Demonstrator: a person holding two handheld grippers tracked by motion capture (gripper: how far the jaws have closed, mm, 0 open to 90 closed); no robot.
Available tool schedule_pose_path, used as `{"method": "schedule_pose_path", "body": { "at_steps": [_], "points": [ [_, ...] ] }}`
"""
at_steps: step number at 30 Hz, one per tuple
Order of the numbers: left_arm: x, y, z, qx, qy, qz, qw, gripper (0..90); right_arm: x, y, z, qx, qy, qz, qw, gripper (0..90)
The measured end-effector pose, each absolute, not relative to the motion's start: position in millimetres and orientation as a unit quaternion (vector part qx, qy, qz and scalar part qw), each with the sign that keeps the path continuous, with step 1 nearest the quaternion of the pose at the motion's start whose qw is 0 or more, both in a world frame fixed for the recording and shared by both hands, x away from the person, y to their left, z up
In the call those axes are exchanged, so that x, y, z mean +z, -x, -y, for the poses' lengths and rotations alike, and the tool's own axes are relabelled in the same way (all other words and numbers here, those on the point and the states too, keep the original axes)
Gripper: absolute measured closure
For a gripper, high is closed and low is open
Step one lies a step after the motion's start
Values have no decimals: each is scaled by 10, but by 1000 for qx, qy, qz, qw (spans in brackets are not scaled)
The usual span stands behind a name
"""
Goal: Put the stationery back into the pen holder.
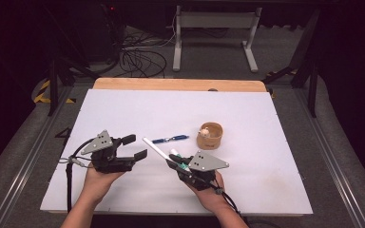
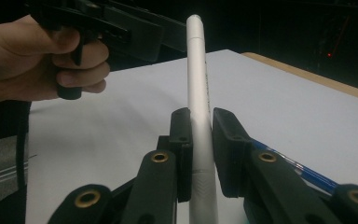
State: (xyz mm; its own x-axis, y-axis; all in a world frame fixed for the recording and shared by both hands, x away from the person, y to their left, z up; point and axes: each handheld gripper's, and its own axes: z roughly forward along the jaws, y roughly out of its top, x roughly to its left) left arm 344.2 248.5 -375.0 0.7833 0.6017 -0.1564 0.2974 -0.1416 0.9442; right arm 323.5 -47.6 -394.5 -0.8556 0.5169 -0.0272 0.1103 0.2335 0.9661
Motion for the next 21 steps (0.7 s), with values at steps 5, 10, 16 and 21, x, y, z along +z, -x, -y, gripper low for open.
{"method": "schedule_pose_path", "body": {
  "at_steps": [5,10,16,21],
  "points": [
    [-3762,-3441,-2468,116,-744,-293,589,311,-3958,-3200,432,594,-189,-764,168,791],
    [-3764,-3436,-2455,96,-741,-283,601,393,-3975,-3181,396,597,-182,-763,171,792],
    [-3744,-3400,-2446,92,-733,-274,615,506,-3990,-3149,357,596,-173,-764,179,791],
    [-3746,-3387,-2454,82,-720,-273,632,586,-4007,-3126,323,590,-167,-766,191,791]
  ]
}}
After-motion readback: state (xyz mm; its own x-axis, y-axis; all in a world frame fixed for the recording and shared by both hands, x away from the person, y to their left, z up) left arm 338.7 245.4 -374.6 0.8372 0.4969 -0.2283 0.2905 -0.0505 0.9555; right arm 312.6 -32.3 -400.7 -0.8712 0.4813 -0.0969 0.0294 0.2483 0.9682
